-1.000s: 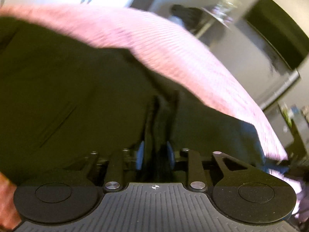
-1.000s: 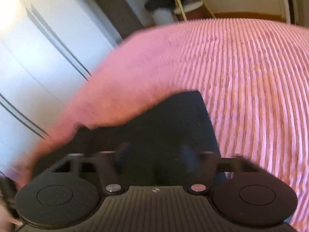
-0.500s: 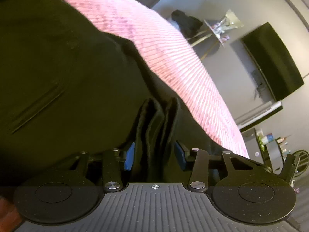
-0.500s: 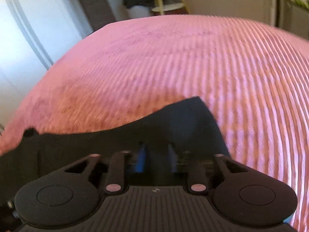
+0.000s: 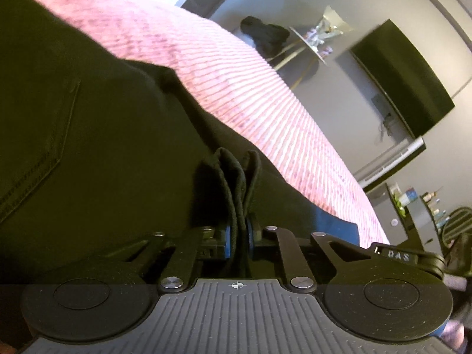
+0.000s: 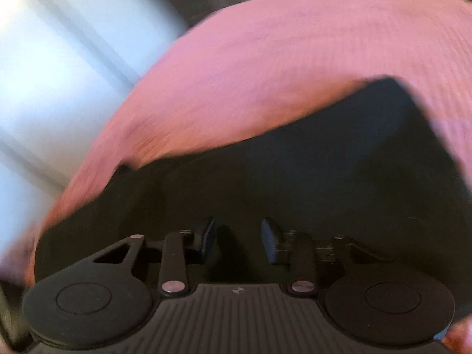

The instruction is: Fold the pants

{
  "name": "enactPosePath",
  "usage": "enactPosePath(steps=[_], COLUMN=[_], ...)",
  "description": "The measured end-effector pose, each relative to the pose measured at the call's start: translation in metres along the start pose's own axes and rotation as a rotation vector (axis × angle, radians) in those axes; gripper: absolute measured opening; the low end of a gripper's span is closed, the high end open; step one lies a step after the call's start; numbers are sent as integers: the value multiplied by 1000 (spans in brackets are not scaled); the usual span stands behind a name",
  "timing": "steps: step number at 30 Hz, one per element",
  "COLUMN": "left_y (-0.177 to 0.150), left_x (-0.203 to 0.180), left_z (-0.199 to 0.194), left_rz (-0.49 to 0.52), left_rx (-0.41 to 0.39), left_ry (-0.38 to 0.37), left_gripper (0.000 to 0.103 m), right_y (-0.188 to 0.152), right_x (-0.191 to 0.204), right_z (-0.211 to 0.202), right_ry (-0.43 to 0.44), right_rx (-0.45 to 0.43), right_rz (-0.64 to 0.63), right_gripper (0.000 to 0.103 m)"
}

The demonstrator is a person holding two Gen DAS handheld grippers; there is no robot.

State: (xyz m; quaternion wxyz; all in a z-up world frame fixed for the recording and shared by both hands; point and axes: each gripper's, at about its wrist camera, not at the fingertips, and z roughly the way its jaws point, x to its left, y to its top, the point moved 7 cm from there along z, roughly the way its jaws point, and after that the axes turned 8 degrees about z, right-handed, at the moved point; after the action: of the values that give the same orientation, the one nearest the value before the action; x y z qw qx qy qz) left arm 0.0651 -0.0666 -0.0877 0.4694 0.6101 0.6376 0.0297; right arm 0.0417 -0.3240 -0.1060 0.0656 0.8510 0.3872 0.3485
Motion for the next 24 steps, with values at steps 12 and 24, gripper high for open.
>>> enactPosePath(steps=[12, 24], left_y=[1, 1], left_x=[0, 3], left_z=[-3, -5], left_rz=[6, -10], left_rx=[4, -12], left_ry=[32, 45], left_gripper=[13, 12], right_y=[-6, -8], right_x=[-9, 3], right_z=[-15, -16], right_ry=[98, 76], right_rx=[90, 18], right_rz=[65, -26], right_gripper=[32, 46])
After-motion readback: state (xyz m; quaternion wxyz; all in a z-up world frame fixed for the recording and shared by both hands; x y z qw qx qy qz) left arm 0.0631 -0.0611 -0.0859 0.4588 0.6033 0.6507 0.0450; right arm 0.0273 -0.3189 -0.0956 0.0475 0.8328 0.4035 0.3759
